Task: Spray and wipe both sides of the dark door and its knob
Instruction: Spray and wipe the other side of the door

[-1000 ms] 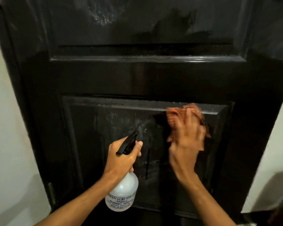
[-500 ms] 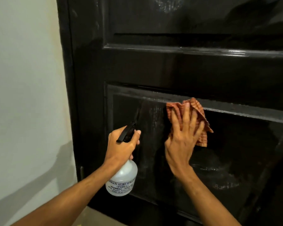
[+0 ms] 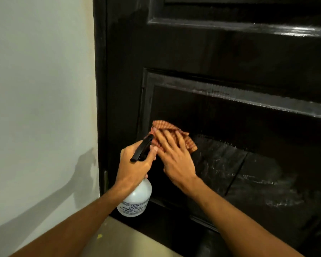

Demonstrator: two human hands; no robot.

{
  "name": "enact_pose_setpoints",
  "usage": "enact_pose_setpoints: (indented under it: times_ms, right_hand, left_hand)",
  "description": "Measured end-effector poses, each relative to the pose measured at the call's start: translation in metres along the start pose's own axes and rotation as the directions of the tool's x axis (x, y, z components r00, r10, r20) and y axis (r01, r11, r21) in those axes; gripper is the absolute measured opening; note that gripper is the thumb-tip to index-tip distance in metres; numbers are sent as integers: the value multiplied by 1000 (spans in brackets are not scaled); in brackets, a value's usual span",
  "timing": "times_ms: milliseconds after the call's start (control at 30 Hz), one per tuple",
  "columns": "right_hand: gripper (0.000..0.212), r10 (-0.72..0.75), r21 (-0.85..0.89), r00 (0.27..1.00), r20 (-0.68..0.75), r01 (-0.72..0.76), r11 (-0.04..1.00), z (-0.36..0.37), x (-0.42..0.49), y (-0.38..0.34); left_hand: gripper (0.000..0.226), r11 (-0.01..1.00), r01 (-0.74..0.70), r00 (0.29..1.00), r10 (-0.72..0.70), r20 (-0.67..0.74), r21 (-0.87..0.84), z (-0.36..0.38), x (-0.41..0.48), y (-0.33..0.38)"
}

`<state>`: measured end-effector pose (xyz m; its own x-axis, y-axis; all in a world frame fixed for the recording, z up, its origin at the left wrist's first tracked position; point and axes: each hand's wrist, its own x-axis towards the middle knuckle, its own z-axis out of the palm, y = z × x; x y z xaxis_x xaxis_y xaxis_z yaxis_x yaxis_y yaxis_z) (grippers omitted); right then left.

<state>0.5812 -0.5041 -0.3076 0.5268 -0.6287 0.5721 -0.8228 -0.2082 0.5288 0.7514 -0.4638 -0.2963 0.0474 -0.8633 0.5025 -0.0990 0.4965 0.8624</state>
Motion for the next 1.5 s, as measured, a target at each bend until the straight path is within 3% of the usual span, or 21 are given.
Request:
enact_pose_setpoints:
  times_ms: [33,100,167,267,333,433,500,600,700,767,833,900,967,1000,1067,1133,1167,1267,1400,1467,1500]
  right_hand:
    - [89,-42,-6,998,56,42,999,3,-11,-2]
    - [94,-47,-13,998,37,47,999,-7,-20,14]
    - [93,121,-28,989,-84,-124,992,-31,-19,41]
    - [87,371,-37,913,-169,-382,923,-44,-34,61]
    - [96,298,-32,950,-92,-302,953,-26,-63,43]
    - [103,50,-22,993,104,-48,999,14,-118,15]
    - [105,57,-39,986,159,-51,998,18,-143,17]
    - [101,297,-56,955,13,-296,954,-3,-151,44]
    - [84,593,24,789,-160,-597,802,-15,-157,61]
    - [88,562,44,819,-114,-561,827,-4,-175,49]
    - [92,358,21,933,36,-358,933,12,-204,34]
    - [88,202,7,970,135,-204,979,18,-223,34]
    - [81,240,3,969,57,-241,971,7,-224,53]
    - [79,343,27,938,-39,-342,939,-3,-220,65]
    - [78,596,139,772,-220,-579,803,-25,-202,85]
    - [77,746,247,603,-284,-706,664,-36,-190,92]
    - [78,769,260,567,-295,-727,635,-37,-189,88]
    - [85,761,234,606,-231,-725,648,-14,-210,51]
    - [96,753,345,656,-50,-696,629,7,-260,15]
    - [90,806,409,581,-117,-711,572,2,-269,27]
    - [86,854,435,495,-162,-741,512,-4,-271,36]
  left_hand:
    - [8,1000,7,1000,-7,15,-2,0,-5,-4]
    - [9,1000,23,999,-23,43,-2,2,-13,-10]
    - [12,999,33,998,-33,53,-5,4,-18,-14]
    - [14,999,45,996,-43,75,-25,12,-24,-18]
    - [15,999,47,995,-44,92,-28,19,-31,-23]
    - [16,998,50,989,-46,138,-26,32,-44,-32]
    - [17,998,67,980,-66,185,1,41,-52,-41]
    - [16,997,77,969,-81,232,27,52,-64,-52]
    - [15,996,70,962,-82,262,54,61,-72,-57]
    - [14,996,71,957,-83,277,54,66,-76,-59]
    - [12,996,81,952,-91,293,46,75,-80,-56]
    - [11,995,92,948,-97,304,32,82,-83,-54]
    - [11,994,110,940,-107,324,10,92,-86,-51]
    - [11,993,114,936,-106,336,-4,97,-88,-50]
    - [11,994,108,930,-93,355,-22,105,-87,-48]
    - [12,994,103,921,-84,381,-30,115,-87,-49]
    - [12,995,97,916,-77,394,-32,119,-89,-49]
    - [13,997,67,906,-47,422,-34,130,-90,-47]
    - [14,996,63,914,-33,405,-61,141,-82,-40]
    - [13,997,56,914,-28,405,-57,142,-80,-44]
    - [13,997,61,910,-35,413,-49,143,-83,-48]
